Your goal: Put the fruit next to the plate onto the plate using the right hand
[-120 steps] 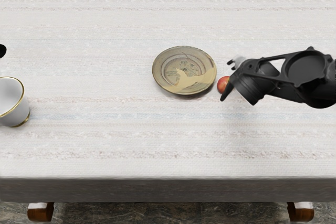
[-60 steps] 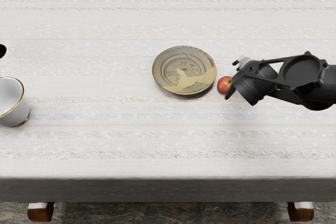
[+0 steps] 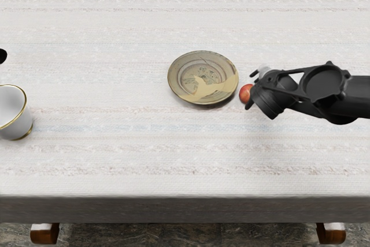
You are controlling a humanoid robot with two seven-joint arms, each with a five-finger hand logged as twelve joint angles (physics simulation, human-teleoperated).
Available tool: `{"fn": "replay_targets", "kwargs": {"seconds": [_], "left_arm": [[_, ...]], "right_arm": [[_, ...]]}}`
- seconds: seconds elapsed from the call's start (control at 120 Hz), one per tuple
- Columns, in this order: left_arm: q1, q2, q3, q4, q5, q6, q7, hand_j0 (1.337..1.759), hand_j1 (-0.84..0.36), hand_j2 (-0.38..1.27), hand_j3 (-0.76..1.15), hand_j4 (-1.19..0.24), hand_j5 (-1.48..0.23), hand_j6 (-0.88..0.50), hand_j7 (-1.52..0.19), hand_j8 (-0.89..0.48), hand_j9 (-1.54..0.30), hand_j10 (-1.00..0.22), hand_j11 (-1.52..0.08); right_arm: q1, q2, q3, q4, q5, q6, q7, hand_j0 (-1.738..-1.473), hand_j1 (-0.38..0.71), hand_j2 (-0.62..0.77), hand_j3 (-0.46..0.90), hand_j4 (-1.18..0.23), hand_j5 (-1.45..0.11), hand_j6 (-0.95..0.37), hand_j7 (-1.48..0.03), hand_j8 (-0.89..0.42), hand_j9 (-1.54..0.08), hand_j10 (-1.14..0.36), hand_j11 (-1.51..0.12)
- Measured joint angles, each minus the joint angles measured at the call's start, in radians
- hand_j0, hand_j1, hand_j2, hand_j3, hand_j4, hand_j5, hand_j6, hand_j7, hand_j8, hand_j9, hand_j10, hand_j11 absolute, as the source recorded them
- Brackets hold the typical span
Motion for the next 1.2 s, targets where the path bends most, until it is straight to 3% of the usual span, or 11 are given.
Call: {"fn": "replay_targets", "kwargs": {"seconds": [0.15,0.283,0.308,0.375,0.45,0.6,0.742,0.867,1.025,1.2], "left_arm": [[0.000,0.000,0.000,0.000,0.000,0.000,0.000,1.658,0.34,0.00,0.00,-0.01,-0.01,-0.01,-0.01,-0.01,-0.01,-0.01,-0.01],[0.000,0.000,0.000,0.000,0.000,0.000,0.000,1.658,0.34,0.00,0.00,-0.01,-0.01,-0.01,-0.01,-0.01,-0.01,-0.01,-0.01],[0.000,0.000,0.000,0.000,0.000,0.000,0.000,1.658,0.34,0.00,0.00,-0.01,-0.01,-0.01,-0.01,-0.01,-0.01,-0.01,-0.01],[0.000,0.000,0.000,0.000,0.000,0.000,0.000,1.658,0.34,0.00,0.00,-0.01,-0.01,-0.01,-0.01,-0.01,-0.01,-0.01,-0.01],[-0.001,0.000,0.000,0.000,0.000,0.000,0.000,1.658,0.34,0.00,0.00,-0.01,-0.01,-0.01,-0.01,-0.01,-0.01,-0.01,-0.01],[0.000,0.000,0.000,0.000,0.000,0.000,0.000,1.658,0.34,0.00,0.00,-0.01,-0.01,-0.01,-0.01,-0.01,-0.01,-0.01,-0.01],[-0.001,0.000,0.000,0.000,0.000,0.000,0.000,1.658,0.34,0.00,0.00,-0.01,-0.01,-0.01,-0.01,-0.01,-0.01,-0.01,-0.01],[-0.001,0.000,0.000,0.000,0.000,0.000,0.000,1.658,0.34,0.00,0.00,-0.01,-0.01,-0.01,-0.01,-0.01,-0.01,-0.01,-0.01],[0.000,0.000,0.000,0.000,0.000,0.000,0.000,1.658,0.34,0.00,0.00,-0.01,-0.01,-0.01,-0.01,-0.01,-0.01,-0.01,-0.01],[0.000,0.000,0.000,0.000,0.000,0.000,0.000,1.658,0.34,0.00,0.00,-0.01,-0.01,-0.01,-0.01,-0.01,-0.01,-0.01,-0.01]], "right_arm": [[-0.002,0.006,0.000,-0.007,0.000,0.000,0.000,-1.658,0.04,-0.06,0.00,-0.33,-0.43,-0.33,-0.43,-0.33,-0.43,-0.33,-0.43],[-0.024,0.029,0.000,-0.037,-0.030,0.000,0.000,-1.658,0.17,-0.09,0.00,-0.43,-0.56,-0.43,-0.56,-0.43,-0.56,-0.43,-0.56],[-0.031,0.032,0.003,-0.043,-0.045,0.001,0.000,-1.657,0.21,-0.08,0.00,-0.48,-0.63,-0.47,-0.63,-0.48,-0.63,-0.48,-0.63],[-0.050,0.030,0.025,-0.056,-0.073,0.002,-0.001,-1.654,0.25,0.12,0.00,-0.58,-0.78,-0.45,-0.77,-0.49,-0.78,-0.58,-0.78],[-0.068,-0.010,0.066,-0.063,-0.088,0.004,-0.001,-1.652,0.25,0.14,0.00,-0.62,-0.91,-0.40,-0.88,-0.43,-0.91,-0.66,-0.91],[-0.164,-0.219,0.380,-0.043,-0.096,0.041,-0.002,-1.650,0.29,0.20,0.00,-0.58,-1.04,-0.32,-1.01,-0.35,-1.03,-0.77,-1.03],[-0.211,-0.316,0.692,0.131,-0.085,0.189,-0.002,-1.650,0.29,0.26,0.00,-0.62,-1.10,-0.32,-1.07,-0.32,-1.09,-0.82,-1.08],[-0.218,-0.251,0.754,0.177,-0.103,0.223,-0.001,-1.650,0.30,0.35,0.00,-0.63,-1.13,-0.32,-1.10,-0.33,-1.12,-0.84,-1.12],[-0.227,-0.084,0.715,0.035,-0.206,0.232,-0.001,-1.653,0.31,0.39,0.00,-0.65,-1.18,-0.29,-1.12,-0.32,-1.16,-0.84,-1.16],[-0.230,-0.021,0.681,-0.054,-0.255,0.234,-0.001,-1.653,0.25,0.35,0.00,-0.71,-1.19,-0.35,-1.13,-0.34,-1.18,-0.85,-1.18]]}}
